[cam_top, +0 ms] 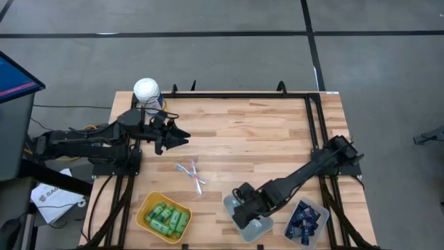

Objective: Pick & Place Travel size toiletries
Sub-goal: Put the blue toothbrush into the gray bin, then put the red toothbrush into the gray bin

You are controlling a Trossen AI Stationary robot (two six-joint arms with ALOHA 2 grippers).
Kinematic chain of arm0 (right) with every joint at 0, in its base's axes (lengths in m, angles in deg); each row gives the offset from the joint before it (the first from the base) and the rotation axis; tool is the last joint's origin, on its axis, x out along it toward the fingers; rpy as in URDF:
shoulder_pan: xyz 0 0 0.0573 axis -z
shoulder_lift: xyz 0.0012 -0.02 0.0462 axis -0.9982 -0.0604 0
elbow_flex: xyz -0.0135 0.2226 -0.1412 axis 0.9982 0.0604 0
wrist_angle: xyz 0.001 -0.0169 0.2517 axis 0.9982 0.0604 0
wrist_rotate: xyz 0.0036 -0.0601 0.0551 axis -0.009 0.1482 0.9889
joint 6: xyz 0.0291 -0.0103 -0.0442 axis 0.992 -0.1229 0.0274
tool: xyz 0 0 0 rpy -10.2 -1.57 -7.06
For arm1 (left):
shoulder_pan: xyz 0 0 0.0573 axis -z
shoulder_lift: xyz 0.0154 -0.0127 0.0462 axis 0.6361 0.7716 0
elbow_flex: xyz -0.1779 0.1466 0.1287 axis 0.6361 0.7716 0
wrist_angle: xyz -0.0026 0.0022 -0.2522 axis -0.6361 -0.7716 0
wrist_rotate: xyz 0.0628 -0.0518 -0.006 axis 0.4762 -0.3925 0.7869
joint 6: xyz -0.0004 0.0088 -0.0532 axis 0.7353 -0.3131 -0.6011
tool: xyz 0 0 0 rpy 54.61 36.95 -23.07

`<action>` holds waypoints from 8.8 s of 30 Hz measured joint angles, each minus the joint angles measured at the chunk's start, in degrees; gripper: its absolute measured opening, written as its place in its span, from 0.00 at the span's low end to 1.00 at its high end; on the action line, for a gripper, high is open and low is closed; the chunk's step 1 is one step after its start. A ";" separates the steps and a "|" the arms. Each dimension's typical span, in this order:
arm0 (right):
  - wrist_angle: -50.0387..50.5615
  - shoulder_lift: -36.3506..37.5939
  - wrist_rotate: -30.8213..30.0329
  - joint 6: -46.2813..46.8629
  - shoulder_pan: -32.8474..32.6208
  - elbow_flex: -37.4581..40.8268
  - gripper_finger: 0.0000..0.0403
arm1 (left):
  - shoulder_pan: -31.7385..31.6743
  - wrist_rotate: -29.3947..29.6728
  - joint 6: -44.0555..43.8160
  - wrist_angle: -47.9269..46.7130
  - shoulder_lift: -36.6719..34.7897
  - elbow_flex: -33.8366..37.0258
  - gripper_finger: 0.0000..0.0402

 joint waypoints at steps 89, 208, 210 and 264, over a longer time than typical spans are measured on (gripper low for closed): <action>0.84 -2.75 5.75 -14.27 2.81 -0.02 0.63 | 24.46 3.30 64.73 -3.27 37.59 0.01 0.48; -55.20 7.45 -11.47 -54.77 23.34 0.00 0.04 | 15.02 16.79 14.80 47.47 18.79 -0.01 0.10; -54.09 8.14 -12.29 -54.11 22.93 0.02 0.04 | 15.02 16.16 13.97 47.18 18.81 -0.01 0.13; -5.73 -2.20 13.34 -15.17 1.74 0.00 0.13 | 15.02 4.05 20.18 1.84 17.85 0.03 0.63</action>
